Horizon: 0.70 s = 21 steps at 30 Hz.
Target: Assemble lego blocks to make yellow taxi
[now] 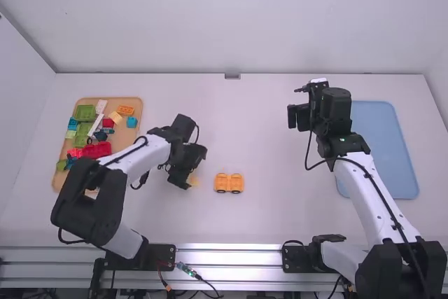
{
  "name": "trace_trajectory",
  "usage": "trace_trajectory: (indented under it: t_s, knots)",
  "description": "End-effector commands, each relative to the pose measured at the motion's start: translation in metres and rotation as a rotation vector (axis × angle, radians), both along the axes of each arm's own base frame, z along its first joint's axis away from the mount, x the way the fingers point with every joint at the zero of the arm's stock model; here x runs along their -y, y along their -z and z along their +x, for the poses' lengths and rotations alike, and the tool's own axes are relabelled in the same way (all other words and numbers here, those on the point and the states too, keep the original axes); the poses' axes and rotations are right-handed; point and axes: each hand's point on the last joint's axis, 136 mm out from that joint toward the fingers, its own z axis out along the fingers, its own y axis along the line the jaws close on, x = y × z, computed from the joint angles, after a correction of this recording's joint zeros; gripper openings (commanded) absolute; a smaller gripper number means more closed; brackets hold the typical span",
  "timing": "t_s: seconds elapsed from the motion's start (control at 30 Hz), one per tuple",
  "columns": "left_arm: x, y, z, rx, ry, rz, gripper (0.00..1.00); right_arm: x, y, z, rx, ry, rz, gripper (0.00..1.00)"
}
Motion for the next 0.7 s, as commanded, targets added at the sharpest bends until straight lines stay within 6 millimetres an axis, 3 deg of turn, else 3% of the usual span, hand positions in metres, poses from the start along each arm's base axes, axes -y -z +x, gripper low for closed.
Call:
trace_trajectory:
  t_s: [0.0, 0.03, 0.1, 0.17, 0.27, 0.37, 0.47, 0.53, 0.57, 0.63, 0.67]
  knots:
    - [0.004, -0.031, 0.02, 0.179, 0.337, -0.007, 0.99, 0.0, -0.006, 0.002, 0.01, 0.003, 0.003, 0.99]
    - [0.006, -0.037, 0.024, 0.214, 0.418, -0.008, 0.99, 0.0, -0.006, 0.002, 0.01, 0.003, 0.003, 0.99]
    - [0.025, -0.061, 0.033, 0.397, 0.821, -0.044, 0.99, -0.001, -0.006, 0.002, 0.008, 0.01, 0.018, 0.99]
    - [0.045, -0.083, 0.028, 0.577, 1.216, -0.1, 0.99, -0.001, -0.006, 0.002, 0.005, 0.029, 0.048, 0.99]
    - [0.046, -0.093, 0.027, 0.689, 1.488, -0.06, 0.99, 0.0, -0.006, 0.002, 0.003, 0.044, 0.066, 0.99]
    - [0.033, -0.092, 0.039, 0.719, 1.626, 0.065, 0.99, 0.0, -0.006, 0.002, 0.004, 0.041, 0.054, 0.99]
    - [0.006, -0.086, 0.062, 0.675, 1.721, 0.308, 0.99, 0.0, -0.001, -0.001, -0.019, 0.038, 0.052, 0.99]
    - [-0.004, -0.084, 0.065, 0.647, 1.809, 0.384, 0.99, 0.0, 0.001, -0.003, -0.032, 0.037, 0.052, 0.99]
    - [-0.006, -0.083, 0.065, 0.649, 1.894, 0.409, 0.99, 0.0, 0.003, -0.004, -0.039, 0.034, 0.054, 0.99]
    - [0.006, -0.079, 0.041, 0.751, 2.293, 0.321, 0.99, -0.008, 0.005, -0.006, -0.05, -0.014, 0.058, 0.99]
    - [0.01, -0.079, 0.032, 0.807, 2.397, 0.277, 0.99, -0.014, 0.005, -0.008, -0.052, -0.057, 0.057, 0.99]
